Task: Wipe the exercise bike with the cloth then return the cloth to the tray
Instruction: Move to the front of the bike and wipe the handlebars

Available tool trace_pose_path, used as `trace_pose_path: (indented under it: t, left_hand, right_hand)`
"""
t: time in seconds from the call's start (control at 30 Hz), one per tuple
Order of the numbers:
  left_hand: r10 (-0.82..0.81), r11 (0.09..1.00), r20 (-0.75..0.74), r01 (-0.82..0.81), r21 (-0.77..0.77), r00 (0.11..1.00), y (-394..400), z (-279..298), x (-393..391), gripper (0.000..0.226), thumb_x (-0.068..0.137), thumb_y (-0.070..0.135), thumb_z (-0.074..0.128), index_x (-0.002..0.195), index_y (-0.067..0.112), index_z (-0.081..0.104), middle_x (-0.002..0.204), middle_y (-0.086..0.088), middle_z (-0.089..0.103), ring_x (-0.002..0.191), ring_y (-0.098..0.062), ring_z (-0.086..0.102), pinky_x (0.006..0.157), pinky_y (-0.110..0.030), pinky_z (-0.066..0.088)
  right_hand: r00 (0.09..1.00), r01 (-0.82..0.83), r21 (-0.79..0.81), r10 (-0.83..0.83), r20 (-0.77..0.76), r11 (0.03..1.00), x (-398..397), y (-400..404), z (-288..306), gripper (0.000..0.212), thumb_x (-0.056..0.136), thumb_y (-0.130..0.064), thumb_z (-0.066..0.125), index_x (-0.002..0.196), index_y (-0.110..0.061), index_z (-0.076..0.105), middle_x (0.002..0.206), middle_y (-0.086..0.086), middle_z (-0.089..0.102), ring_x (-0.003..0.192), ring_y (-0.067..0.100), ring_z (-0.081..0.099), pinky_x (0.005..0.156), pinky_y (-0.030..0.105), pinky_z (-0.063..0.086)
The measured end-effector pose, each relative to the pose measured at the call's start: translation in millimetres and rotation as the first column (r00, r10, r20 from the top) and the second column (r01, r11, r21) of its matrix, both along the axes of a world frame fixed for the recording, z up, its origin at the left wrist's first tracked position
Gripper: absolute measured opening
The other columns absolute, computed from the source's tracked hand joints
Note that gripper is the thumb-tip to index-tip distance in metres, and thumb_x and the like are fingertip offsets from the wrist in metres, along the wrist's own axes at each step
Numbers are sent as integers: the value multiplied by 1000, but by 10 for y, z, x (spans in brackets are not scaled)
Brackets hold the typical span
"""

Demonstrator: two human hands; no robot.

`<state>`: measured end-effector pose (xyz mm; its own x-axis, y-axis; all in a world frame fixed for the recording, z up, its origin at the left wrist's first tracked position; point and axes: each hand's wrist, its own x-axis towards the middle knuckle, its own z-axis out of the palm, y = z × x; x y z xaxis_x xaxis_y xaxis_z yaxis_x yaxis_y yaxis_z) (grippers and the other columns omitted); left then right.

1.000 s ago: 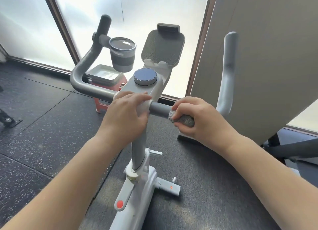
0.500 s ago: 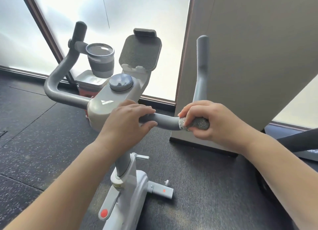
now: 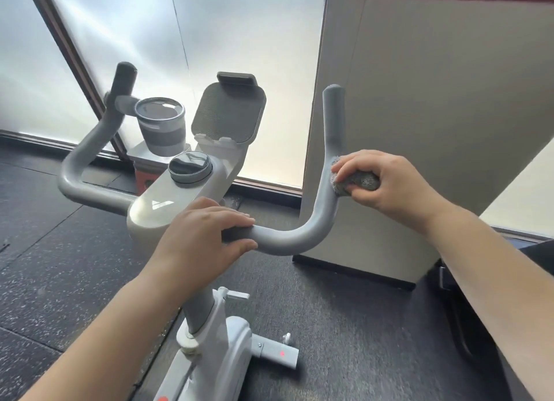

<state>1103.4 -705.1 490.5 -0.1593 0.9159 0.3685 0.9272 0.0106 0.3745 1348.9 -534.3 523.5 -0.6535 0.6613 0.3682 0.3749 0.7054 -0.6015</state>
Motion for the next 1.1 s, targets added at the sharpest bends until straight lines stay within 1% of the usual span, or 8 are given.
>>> trace_pose_path:
  t: [0.1, 0.2, 0.33, 0.4, 0.5, 0.63, 0.9, 1.1]
  left_hand:
    - [5, 1000, 18, -5, -2, 1000, -5, -22, -6, 35, 66, 36, 84, 100, 33, 74, 97, 21, 70, 98, -8, 51, 88, -25, 42]
    - [1, 1000, 3, -1, -5, 1000, -10, -37, -12, 36, 67, 47, 75, 101, 35, 74, 98, 24, 69, 97, -2, 49, 87, -25, 43]
    - [6, 1000, 8, -5, -31, 1000, 3, -39, -20, 42, 62, 52, 67, 100, 35, 74, 96, 26, 68, 97, 1, 51, 88, -23, 44]
    - [1, 1000, 16, 0, -26, 1000, 9, -41, -16, 41, 60, 51, 69, 98, 36, 75, 95, 29, 67, 99, 4, 50, 88, -10, 38]
    - [-2, 1000, 50, 3, -17, 999, 12, -28, 1, 40, 58, 56, 68, 94, 40, 74, 91, 39, 63, 106, 12, 46, 85, 5, 26]
    - [-12, 1000, 69, 13, -21, 998, 25, -32, -9, 43, 58, 66, 57, 92, 45, 72, 101, 45, 57, 105, 15, 45, 84, 5, 26]
    - [19, 999, 73, -16, -44, 997, 49, -26, 3, 36, 55, 47, 72, 90, 40, 74, 91, 37, 64, 104, 11, 47, 84, 4, 28]
    - [27, 999, 65, -25, -43, 997, 51, -12, 14, 34, 57, 44, 76, 90, 37, 76, 91, 37, 63, 104, 13, 43, 85, 5, 25]
  right_hand:
    - [958, 10, -290, -92, -271, 957, 28, -39, -21, 25, 82, 1, 67, 98, -17, 72, 100, 4, 70, 82, 6, 65, 72, 21, 53]
    - [760, -139, -565, -278, -587, 813, 46, -41, -100, 24, 84, -2, 65, 105, -15, 69, 100, 12, 65, 80, 19, 61, 60, 30, 53]
    - [462, -289, -711, -557, -691, 641, -36, 222, -167, 19, 87, -9, 63, 103, -18, 68, 109, 13, 67, 105, 34, 64, 81, 42, 54]
    - [404, -312, -721, -600, -690, 619, -147, 385, -128, 17, 89, -8, 61, 103, -17, 67, 106, 13, 67, 108, 34, 62, 85, 42, 54]
    - [406, -305, -687, -562, -720, 660, -336, 591, 21, 15, 90, -8, 59, 101, -16, 66, 100, 11, 67, 96, 28, 62, 78, 38, 53]
    - [531, -186, -638, -470, -705, 747, -509, 766, 207, 15, 89, -14, 63, 102, -20, 68, 89, 0, 68, 78, 14, 64, 56, 23, 48]
    - [649, -82, -580, -398, -648, 810, -567, 778, 111, 25, 78, -23, 77, 100, -30, 68, 92, 2, 67, 65, 7, 59, 47, 16, 42]
    - [644, -86, -603, -418, -641, 793, -533, 662, 21, 25, 81, -16, 74, 103, -27, 69, 82, 1, 65, 53, 6, 55, 42, 16, 39]
